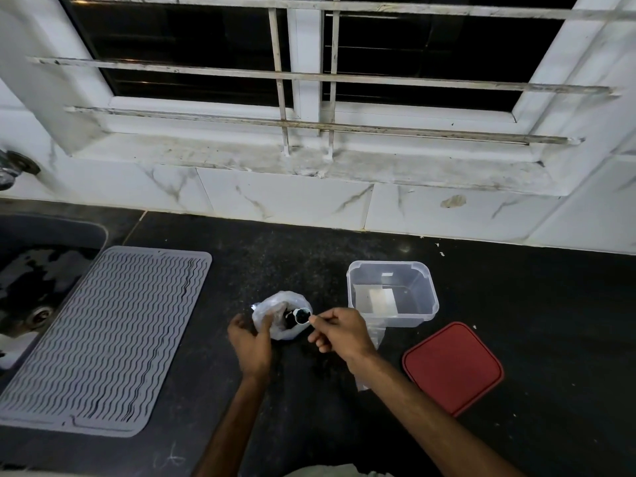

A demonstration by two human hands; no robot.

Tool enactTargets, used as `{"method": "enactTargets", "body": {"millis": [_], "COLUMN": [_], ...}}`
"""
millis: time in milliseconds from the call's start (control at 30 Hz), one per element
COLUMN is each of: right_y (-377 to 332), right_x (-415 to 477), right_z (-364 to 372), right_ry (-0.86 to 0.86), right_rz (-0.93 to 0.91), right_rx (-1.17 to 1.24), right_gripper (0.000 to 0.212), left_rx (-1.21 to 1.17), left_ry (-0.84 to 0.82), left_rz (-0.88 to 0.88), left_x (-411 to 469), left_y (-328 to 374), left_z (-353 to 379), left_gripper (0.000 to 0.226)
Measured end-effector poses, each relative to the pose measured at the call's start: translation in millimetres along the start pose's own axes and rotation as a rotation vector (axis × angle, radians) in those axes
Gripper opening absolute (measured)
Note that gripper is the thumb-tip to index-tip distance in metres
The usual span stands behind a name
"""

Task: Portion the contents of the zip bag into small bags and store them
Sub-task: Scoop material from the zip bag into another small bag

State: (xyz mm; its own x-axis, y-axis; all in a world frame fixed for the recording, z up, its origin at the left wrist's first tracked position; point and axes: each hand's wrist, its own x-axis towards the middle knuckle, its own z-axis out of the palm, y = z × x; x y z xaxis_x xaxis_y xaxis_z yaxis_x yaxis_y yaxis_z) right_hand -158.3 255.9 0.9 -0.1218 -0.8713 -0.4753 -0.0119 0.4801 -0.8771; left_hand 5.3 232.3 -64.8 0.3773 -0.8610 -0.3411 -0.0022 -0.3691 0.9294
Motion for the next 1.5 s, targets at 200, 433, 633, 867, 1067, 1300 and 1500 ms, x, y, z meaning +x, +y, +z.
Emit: {"method": "enactTargets", "body": {"millis": [200,433,633,867,1067,1300,1500], "right_y": [-5.5,11.8,27.8,34.4,33.0,33.6,35.8], "right_x": [-23.4,-28.3,-33.5,-27.7,-21.6,-22.6,-20.3], "right_z": [-50.1,-98.9,-106.8,-104.1,-101.7,-101.7,-107.4], "right_ry": [0.03,0.077,0.055,0.088,0.139,0.2,0.204], "right_rz": [-0.042,-0.041,-0.04,-0.074,-0.15,-0.234,-0.258], "right_rx": [0.103,0.09,0.018,-0.095,-0.211,-0.35,-0.478], "right_gripper": [0.015,0.009,0.008,0.006,0.006,0.004,0.012], "left_rx": [0.342,0.823,0.83,0.769,0.741,0.679,0.689], "left_ry": [-0.302,-0.694,-0.656,-0.565,-0.561,-0.562,-0.562], "left_rz": [0.513,0.595,0.624,0.77,0.81,0.857,0.902], "left_x": [-61.7,-77.8,-70.8,-69.5,-68.7,-70.2,-71.8], "left_y": [11.8,-6.2,-15.6,-9.9,-6.5,-7.7,-11.4], "left_z": [-0.6,37.9,52.6,51.4,51.3,52.1,51.0], "left_gripper": [0.011,0.039,0.022,0.02,0.023,0.034,0.031]}}
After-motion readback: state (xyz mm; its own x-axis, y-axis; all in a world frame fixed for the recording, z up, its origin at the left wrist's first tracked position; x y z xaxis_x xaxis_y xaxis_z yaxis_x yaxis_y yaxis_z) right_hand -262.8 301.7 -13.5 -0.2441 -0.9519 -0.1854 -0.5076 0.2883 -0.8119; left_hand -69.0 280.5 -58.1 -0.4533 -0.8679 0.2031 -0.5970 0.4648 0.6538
